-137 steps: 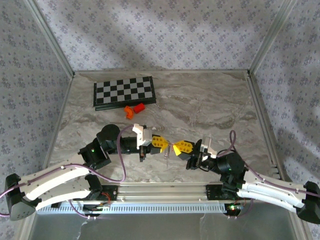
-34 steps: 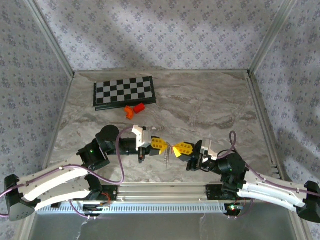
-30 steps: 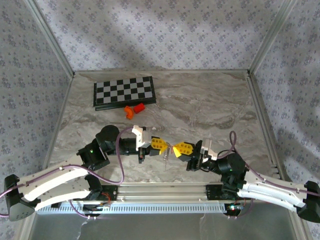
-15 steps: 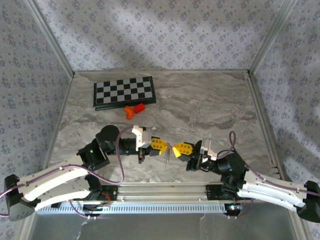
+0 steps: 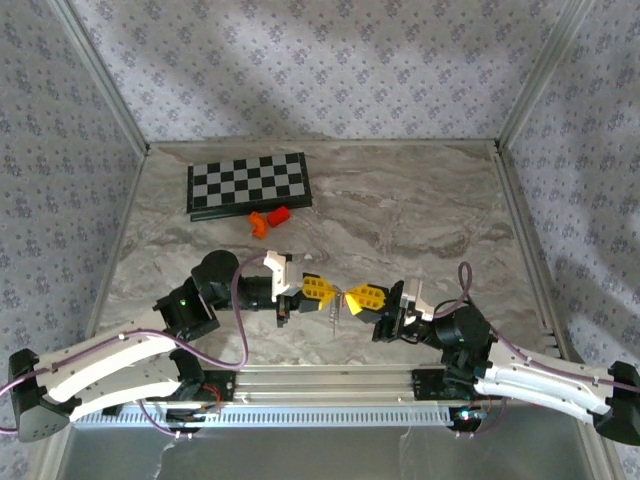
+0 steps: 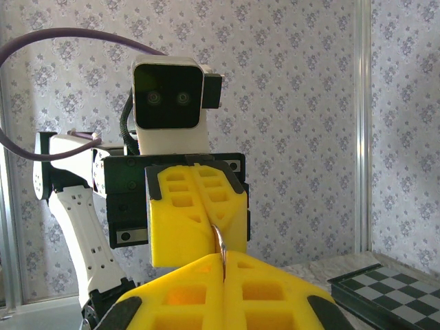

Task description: Put the keys on the keyring

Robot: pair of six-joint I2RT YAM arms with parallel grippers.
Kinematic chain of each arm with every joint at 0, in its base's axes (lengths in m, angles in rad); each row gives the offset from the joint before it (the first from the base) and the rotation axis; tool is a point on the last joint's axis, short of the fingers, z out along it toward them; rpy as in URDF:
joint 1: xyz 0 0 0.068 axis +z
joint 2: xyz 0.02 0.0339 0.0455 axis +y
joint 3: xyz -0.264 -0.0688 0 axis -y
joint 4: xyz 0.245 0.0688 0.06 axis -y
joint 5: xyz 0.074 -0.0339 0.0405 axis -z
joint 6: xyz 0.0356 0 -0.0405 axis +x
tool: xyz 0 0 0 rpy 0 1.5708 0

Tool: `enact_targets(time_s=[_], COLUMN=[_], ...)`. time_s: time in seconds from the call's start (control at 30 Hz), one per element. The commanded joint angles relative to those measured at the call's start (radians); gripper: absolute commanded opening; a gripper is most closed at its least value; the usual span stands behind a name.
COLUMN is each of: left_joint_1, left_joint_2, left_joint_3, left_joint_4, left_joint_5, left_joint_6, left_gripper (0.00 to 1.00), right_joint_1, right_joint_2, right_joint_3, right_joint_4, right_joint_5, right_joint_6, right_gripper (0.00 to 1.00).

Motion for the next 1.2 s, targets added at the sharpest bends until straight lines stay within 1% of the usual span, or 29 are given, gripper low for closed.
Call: enact_targets(time_s=[0.0,0.27,0.63,1.17], left_joint_1=[-0.01,-0.012,-0.012,-0.018], left_joint_2=[-0.007,-0.012,-0.019,-0.016], left_joint_3=[0.04,0.039,0.042,0.047], left_joint_4=[0.028,0.026,0.014,0.006], left_joint_5=[0.024,0.029,0.023,0.032], left_joint_6=[0.003,0.002,0.007,0.008], left_gripper=[0.0,0.0,0.0,0.0], right_joint_1=[0.006,0.007,0.006,0.015], right_joint_2=[0.004,0.023,-0.012,-0.007], right_joint_3=[0.012,0.014,0.015,0.012], right_joint_4=[0.019,0.026,0.006,0.004], right_joint_5=[0.006,0.007,0.015,0.019], right_joint_6=[-0.021,-0.023,-0.026,-0.032], right_gripper=[0.0,0.0,0.0,0.0])
